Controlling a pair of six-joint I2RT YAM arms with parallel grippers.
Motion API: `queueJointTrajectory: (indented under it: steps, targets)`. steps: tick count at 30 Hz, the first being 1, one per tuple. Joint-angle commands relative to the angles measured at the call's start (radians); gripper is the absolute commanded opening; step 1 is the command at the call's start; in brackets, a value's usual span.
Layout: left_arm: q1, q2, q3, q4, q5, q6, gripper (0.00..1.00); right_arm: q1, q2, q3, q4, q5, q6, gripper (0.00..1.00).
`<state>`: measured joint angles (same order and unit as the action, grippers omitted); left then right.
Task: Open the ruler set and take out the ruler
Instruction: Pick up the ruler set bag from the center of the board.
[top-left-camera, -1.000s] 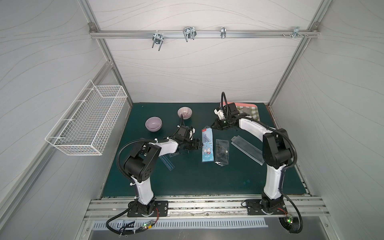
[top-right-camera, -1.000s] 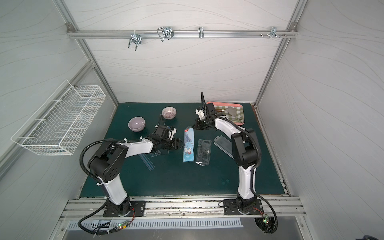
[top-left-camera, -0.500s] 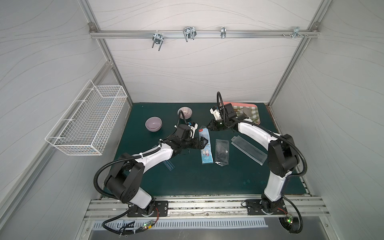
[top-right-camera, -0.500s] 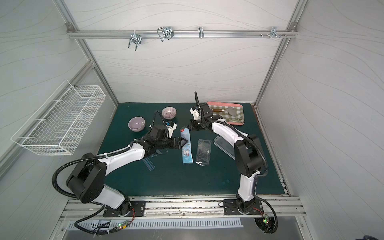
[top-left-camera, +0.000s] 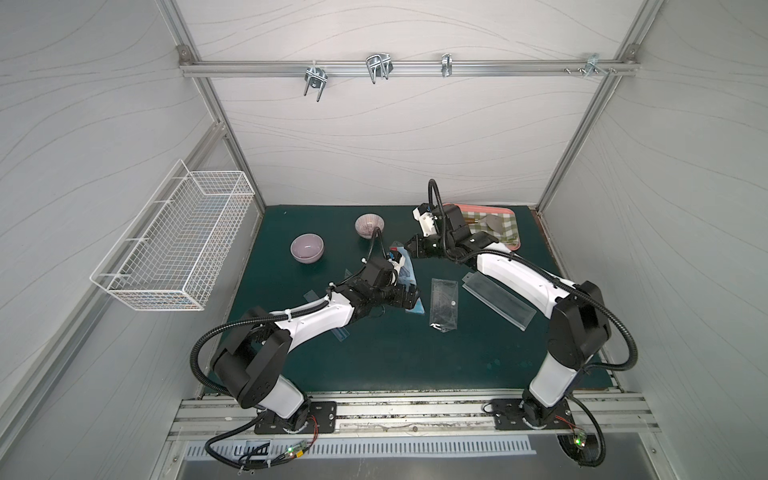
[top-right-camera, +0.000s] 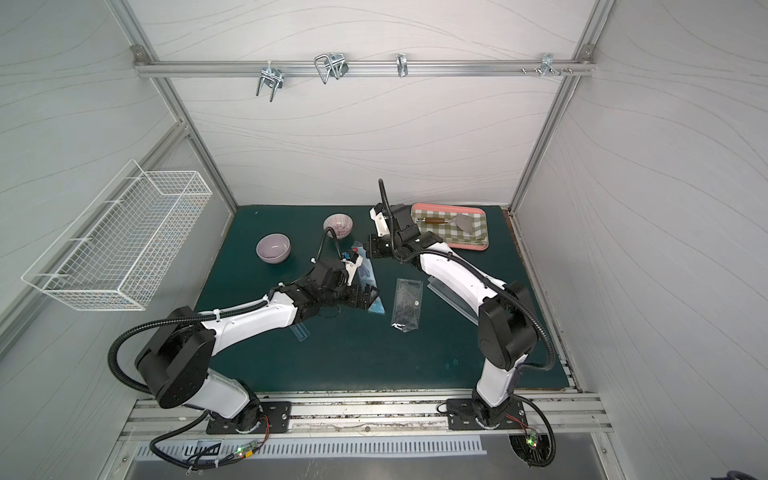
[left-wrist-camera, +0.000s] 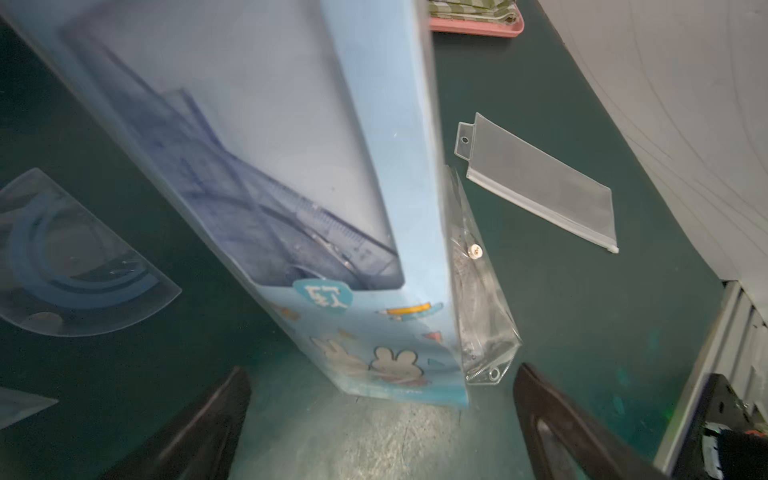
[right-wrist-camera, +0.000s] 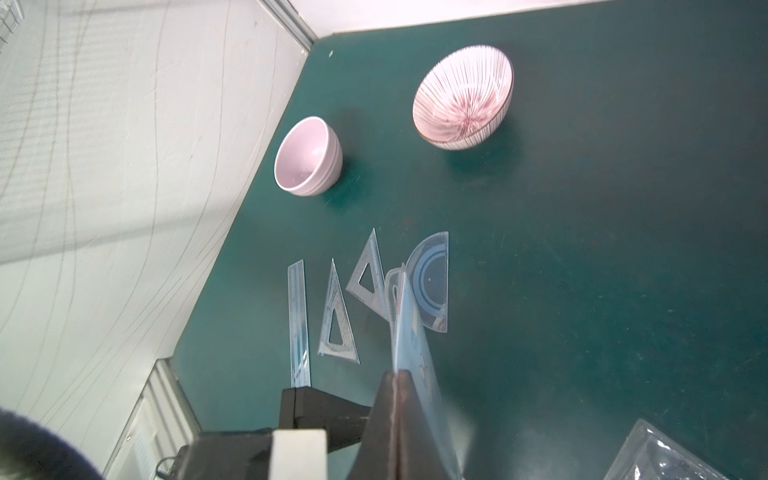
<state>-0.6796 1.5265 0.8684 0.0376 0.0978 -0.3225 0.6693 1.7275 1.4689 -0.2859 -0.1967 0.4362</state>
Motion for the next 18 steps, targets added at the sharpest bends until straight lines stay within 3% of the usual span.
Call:
queueJointTrajectory:
  steps: [1,11,18]
  targets:
    - [-0.02,0.004,0.052,0.0,-0.132,0.019,1.0,0.038,-0.048,-0.026,0.037,0.091,0.022,0.0]
    - [-0.053,-0.001,0.049,0.049,-0.281,-0.002,0.99,0.094,-0.122,-0.099,0.109,0.21,0.071,0.0]
    - [-0.069,-0.037,-0.012,0.117,-0.314,-0.003,0.9,0.112,-0.173,-0.13,0.125,0.304,0.071,0.0]
